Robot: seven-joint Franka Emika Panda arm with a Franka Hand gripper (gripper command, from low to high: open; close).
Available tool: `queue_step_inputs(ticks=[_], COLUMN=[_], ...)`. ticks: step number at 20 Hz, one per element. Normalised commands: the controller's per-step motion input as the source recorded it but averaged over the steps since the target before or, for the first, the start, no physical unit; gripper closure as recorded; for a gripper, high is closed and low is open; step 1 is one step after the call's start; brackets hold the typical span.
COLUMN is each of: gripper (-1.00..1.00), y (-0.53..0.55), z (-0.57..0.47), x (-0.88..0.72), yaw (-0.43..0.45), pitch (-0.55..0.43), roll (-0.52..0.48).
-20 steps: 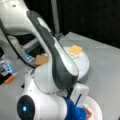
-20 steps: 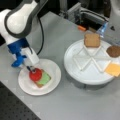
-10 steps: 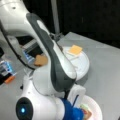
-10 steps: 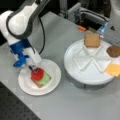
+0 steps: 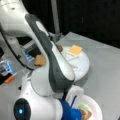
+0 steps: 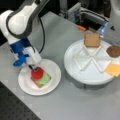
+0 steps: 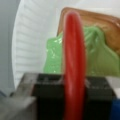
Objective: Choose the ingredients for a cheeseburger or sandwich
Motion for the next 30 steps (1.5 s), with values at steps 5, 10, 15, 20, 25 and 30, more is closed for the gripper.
queue_step_inputs(ticks=[5,10,15,20,25,30], gripper=[1.00,1.00,1.00,-1.00,-1.00,-1.00], y=[0.10,0.11,0.08,0.08,0.09,0.06], z=[-0.09,-0.10,-0.10,-0.06,-0.06,-0.06], x=[-0.15,-0.11,-0.07,-0.06,-0.06,-0.07], yaw=[0.084,0.074,0.050,0.037,0.041,0.048], pitch=[-0.117,-0.152,-0.147,-0.122,-0.119,-0.120], roll=[-0.109,-0.107,-0.104,-0.078,-0.047,-0.044])
